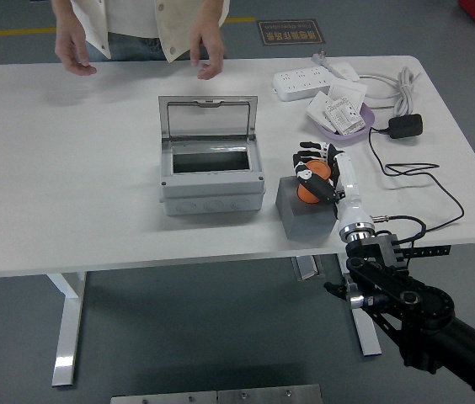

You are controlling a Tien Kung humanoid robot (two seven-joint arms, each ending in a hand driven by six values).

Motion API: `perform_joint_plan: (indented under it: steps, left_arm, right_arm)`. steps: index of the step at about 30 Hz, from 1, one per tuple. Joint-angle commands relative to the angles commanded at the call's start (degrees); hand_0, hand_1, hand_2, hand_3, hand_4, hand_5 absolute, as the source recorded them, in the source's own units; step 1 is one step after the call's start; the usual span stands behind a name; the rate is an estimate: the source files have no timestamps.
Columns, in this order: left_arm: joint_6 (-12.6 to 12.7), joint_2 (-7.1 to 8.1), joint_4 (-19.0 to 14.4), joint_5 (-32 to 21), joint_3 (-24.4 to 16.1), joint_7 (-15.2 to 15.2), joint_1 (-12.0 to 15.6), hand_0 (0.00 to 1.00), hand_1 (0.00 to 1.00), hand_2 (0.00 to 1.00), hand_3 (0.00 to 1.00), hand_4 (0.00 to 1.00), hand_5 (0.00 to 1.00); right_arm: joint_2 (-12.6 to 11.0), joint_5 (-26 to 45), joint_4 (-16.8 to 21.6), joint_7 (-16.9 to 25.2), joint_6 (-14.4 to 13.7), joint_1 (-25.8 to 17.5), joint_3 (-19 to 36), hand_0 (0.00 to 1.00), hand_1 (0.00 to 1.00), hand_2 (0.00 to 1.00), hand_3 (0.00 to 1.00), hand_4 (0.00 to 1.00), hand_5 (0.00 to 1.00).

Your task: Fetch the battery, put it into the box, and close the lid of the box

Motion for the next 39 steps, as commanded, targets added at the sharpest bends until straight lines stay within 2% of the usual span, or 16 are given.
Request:
perform_joint_plan:
  steps: [4, 5, 34, 35, 39]
  left_arm:
    - [0.0, 0.0, 0.0, -0.1, 0.2, 0.0, 0.0, 0.573, 0.577, 0.607, 0.625, 0.652, 0.002]
    - [0.0, 0.01, 0.0, -0.1, 0.2, 0.0, 0.0, 0.573, 0.577, 0.607, 0.625, 0.652, 0.002]
    - [0.0, 0.06, 0.0, 1.7, -1.4, 0.6, -0.2, 0.574, 0.577, 0.608, 0.625, 0.658, 0.002]
    - [0.1, 0.07, 0.0, 1.8, -1.5, 0.6, -0.2, 0.574, 0.578, 0.608, 0.625, 0.658, 0.002]
    - [0.1, 0.07, 0.0, 2.3, -1.9, 0.6, -0.2, 0.574, 0.578, 0.608, 0.625, 0.658, 0.002]
  right_arm:
    - [0.0, -0.1, -0.1, -0.1, 0.1, -0.1, -0.1, 0.624, 0.618, 0.579, 0.609, 0.453, 0.115]
    - [0.0, -0.1, -0.2, -0.2, 0.2, -0.1, -0.1, 0.633, 0.618, 0.582, 0.615, 0.444, 0.079]
    - [-0.1, -1.5, -0.5, -1.0, 1.2, -0.1, 0.2, 0.627, 0.613, 0.581, 0.613, 0.483, 0.086]
    - [-0.1, -1.5, -0.5, -0.9, 1.3, -0.1, 0.3, 0.584, 0.575, 0.56, 0.599, 0.487, 0.096]
    - [0.0, -1.3, -0.5, -0.7, 1.8, -0.1, 0.8, 0.584, 0.575, 0.56, 0.599, 0.487, 0.096]
